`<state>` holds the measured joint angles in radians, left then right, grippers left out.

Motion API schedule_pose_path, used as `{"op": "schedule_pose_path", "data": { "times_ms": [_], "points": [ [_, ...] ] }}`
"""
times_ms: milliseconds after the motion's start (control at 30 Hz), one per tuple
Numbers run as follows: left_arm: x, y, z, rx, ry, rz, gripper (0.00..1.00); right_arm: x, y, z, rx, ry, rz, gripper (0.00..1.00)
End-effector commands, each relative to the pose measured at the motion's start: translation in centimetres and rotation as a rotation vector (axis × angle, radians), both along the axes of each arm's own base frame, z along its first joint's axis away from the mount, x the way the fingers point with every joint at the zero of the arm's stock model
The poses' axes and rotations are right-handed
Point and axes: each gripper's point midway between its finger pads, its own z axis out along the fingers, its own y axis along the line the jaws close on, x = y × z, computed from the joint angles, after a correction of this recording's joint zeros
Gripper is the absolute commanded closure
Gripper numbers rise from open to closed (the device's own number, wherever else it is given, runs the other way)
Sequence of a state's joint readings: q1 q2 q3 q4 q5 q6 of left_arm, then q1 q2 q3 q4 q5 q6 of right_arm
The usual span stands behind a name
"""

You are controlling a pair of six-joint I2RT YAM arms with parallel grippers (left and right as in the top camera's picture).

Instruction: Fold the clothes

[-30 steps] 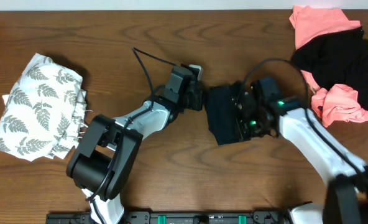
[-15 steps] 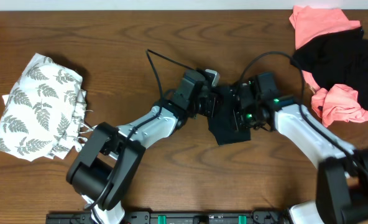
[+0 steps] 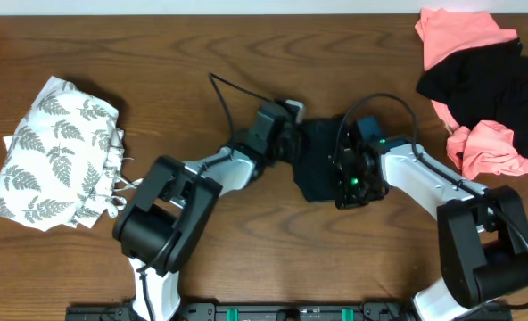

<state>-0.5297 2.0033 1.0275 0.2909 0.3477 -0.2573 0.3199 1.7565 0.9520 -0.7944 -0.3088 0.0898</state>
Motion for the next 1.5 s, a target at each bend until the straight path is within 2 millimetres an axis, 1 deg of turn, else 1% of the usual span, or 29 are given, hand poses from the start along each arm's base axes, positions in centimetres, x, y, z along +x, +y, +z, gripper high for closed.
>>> {"op": "schedule_pose_path", "data": {
  "times_ms": [0, 100, 167, 200, 300, 333, 400, 433, 467, 500, 533, 567, 600, 633, 700, 733, 800, 833, 900, 1000, 1067, 1100, 1167, 1267, 1367, 1467],
  "points": [
    [3.8, 2.9, 1.7, 0.024, -0.069, 0.093, 0.69, -0.2, -0.6, -0.5, -0.051, -0.007, 0.028, 0.98],
    [5.3, 4.1, 4.8, 0.003, -0.112, 0.127, 0.69, -0.1, -0.6, -0.5, -0.05, -0.01, 0.029, 0.99],
    [5.6, 4.5, 7.1, -0.016, -0.14, 0.126, 0.69, -0.1, -0.6, -0.5, -0.049, -0.01, 0.028, 0.98],
    [5.5, 4.5, 7.9, -0.023, -0.147, 0.125, 0.69, -0.1, -0.6, -0.5, -0.048, -0.012, 0.028, 0.98],
    [4.3, 4.9, 10.2, -0.021, -0.142, 0.121, 0.69, 0.2, -0.5, 0.1, -0.041, -0.034, 0.027, 0.99],
    [3.7, 5.0, 10.6, -0.015, -0.131, 0.119, 0.69, 0.3, -0.5, 0.4, -0.038, -0.046, 0.027, 0.98],
    [2.1, 5.7, 10.9, 0.012, -0.077, 0.117, 0.68, 1.1, -0.5, 1.6, -0.021, -0.097, 0.01, 0.98],
    [1.4, 5.9, 10.8, 0.025, -0.053, 0.116, 0.63, 1.6, -0.6, 2.3, -0.013, -0.123, -0.012, 0.96],
    [0.6, 6.3, 10.5, 0.043, -0.015, 0.115, 0.55, 2.2, -0.8, 3.1, -0.003, -0.153, -0.047, 0.89],
    [0.0, 6.6, 10.0, 0.055, 0.022, 0.122, 0.5, 2.8, -1.1, 3.9, 0.006, -0.181, -0.083, 0.75],
    [-0.6, 6.8, 9.4, 0.057, 0.068, 0.141, 0.46, 3.5, -1.5, 4.8, 0.017, -0.213, -0.124, 0.51],
    [-1.1, 7.1, 8.6, 0.053, 0.13, 0.177, 0.4, 4.0, -1.9, 5.5, 0.026, -0.238, -0.157, 0.36],
    [-1.4, 7.3, 7.9, 0.046, 0.183, 0.214, 0.36, 4.5, -2.3, 6.2, 0.037, -0.264, -0.186, 0.26],
    [-1.7, 7.5, 7.2, 0.036, 0.235, 0.255, 0.34, 4.9, -2.6, 6.9, 0.049, -0.287, -0.203, 0.22],
    [-2.0, 7.8, 5.7, 0.008, 0.331, 0.345, 0.3, 5.6, -2.9, 8.1, 0.089, -0.325, -0.242, 0.18],
    [-2.1, 7.9, 5.0, 0.0, 0.365, 0.377, 0.28, 6.0, -2.7, 8.5, 0.117, -0.336, -0.254, 0.19],
    [-2.3, 8.0, 3.8, -0.019, 0.426, 0.41, 0.25, 6.6, -1.5, 9.4, 0.203, -0.358, -0.244, 0.23],
    [-2.5, 7.7, 3.4, -0.043, 0.462, 0.409, 0.25, 7.1, -0.6, 9.7, 0.252, -0.365, -0.245, 0.28],
    [-2.5, 7.4, 2.8, -0.078, 0.498, 0.396, 0.24, 8.0, 0.2, 9.9, 0.283, -0.379, -0.269, 0.42],
    [-1.9, 7.2, 2.2, -0.128, 0.528, 0.403, 0.24, 9.8, 0.6, 9.1, 0.269, -0.4, -0.343, 0.77],
    [-1.4, 6.9, 2.5, -0.169, 0.526, 0.385, 0.24, 11.0, 0.5, 8.0, 0.249, -0.403, -0.404, 0.94],
    [-1.2, 6.8, 2.7, -0.182, 0.521, 0.378, 0.24, 11.5, 0.5, 7.4, 0.249, -0.401, -0.422, 0.99],
    [-0.9, 6.6, 3.2, -0.21, 0.517, 0.361, 0.24, 12.3, 0.7, 6.3, 0.254, -0.396, -0.443, 0.99],
    [-1.1, 6.6, 3.2, -0.221, 0.531, 0.36, 0.24, 13.3, 0.8, 4.6, 0.259, -0.381, -0.476, 0.99],
    [-1.5, 6.7, 2.8, -0.214, 0.55, 0.363, 0.25, 14.2, 1.5, 3.4, 0.294, -0.382, -0.466, 0.99],
    [-2.1, 7.2, 2.1, -0.202, 0.574, 0.375, 0.29, 14.8, 2.0, 2.6, 0.316, -0.388, -0.46, 0.99]
  ]
}}
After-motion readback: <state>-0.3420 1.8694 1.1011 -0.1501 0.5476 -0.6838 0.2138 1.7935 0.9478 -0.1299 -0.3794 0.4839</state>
